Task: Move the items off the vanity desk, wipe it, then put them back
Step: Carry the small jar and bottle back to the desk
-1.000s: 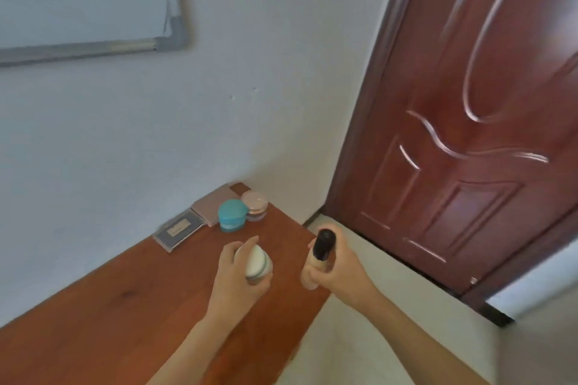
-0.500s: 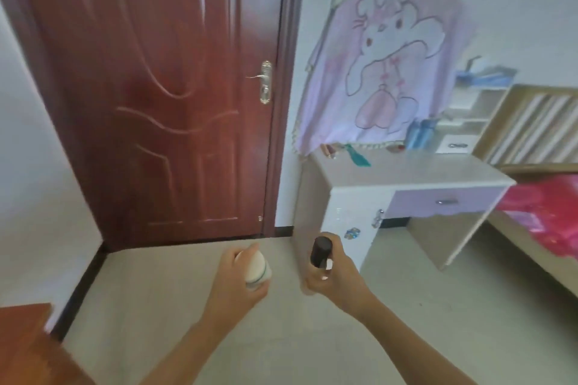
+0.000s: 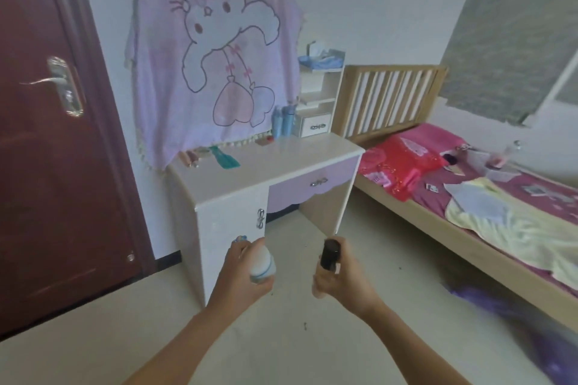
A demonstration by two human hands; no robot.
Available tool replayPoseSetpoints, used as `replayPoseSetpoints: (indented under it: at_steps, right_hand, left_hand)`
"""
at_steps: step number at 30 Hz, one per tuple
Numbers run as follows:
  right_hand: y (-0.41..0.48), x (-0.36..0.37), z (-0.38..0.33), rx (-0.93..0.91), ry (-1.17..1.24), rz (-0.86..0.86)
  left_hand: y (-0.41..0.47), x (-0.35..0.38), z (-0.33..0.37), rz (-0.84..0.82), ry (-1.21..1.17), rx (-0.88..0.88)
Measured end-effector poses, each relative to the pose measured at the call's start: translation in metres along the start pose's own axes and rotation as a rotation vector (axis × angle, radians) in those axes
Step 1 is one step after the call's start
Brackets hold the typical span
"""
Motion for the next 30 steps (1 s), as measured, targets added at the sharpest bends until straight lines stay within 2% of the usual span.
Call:
replayPoseSetpoints:
  at_steps: [8, 12, 17, 21, 30]
  right_hand:
    - [0.121, -0.026, -0.01, -0.003, -0.128, 0.048]
    - [0.186, -0.03, -0.015, -0.022, -0.094, 0.09]
    - [0.229, -0.017, 0.007, 0.088, -0.126, 0.054]
    - [0.255, -0.021, 0.024, 0.148, -0.141, 0.051]
    - [0.36, -0.062, 0.044, 0.093, -0.094, 0.006]
  left_hand:
    - [0.125, -0.012, -0.033, 0.003, -0.081, 0.067]
    - [0.185, -0.025, -0.055, 0.023, -0.088, 0.069]
    - [0.204, -0.014, -0.095, -0.061, -0.061, -0.015]
    - [0.232, -0.013, -0.112, -0.054, -0.064, -0.059]
    - [0.328, 0.009, -0.131, -0.048, 0.013, -0.029]
Point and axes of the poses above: each hand's wrist, its own y-axis towards the middle knuckle, its own x-axis out of the palm, z = x × y, the point moved 1 cm from there along y, towards the middle knuckle, and after that the axes turned 8 degrees about -z, right-handed, at the moved point
